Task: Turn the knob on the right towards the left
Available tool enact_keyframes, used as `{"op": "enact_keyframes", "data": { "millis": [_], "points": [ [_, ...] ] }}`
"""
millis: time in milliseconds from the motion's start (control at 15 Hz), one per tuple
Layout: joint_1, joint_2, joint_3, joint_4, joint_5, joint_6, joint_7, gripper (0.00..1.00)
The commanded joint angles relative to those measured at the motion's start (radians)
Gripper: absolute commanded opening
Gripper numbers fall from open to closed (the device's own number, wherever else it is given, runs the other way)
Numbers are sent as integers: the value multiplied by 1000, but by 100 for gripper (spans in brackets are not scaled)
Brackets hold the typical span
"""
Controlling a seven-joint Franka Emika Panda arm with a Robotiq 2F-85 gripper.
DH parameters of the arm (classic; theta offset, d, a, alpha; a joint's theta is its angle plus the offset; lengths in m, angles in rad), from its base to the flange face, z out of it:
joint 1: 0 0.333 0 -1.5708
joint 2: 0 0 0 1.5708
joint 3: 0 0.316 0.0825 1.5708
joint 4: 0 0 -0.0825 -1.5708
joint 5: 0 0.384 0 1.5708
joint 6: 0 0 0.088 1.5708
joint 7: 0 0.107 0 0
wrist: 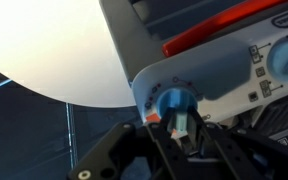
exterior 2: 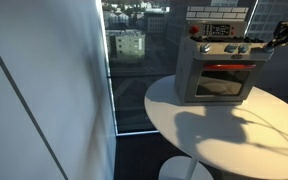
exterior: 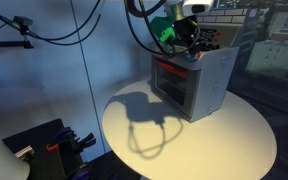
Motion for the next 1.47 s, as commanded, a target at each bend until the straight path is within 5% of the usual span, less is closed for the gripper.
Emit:
{"op": "enact_keyframes", "data": {
  "millis": [0,867,1400],
  "points": [
    [5,-27,-4,-16,-104,3,42,6],
    [9,-60,-14,-15,-359,-28,72,6],
    [9,-111,-16,-8,-409,-225,53,6]
  ]
}}
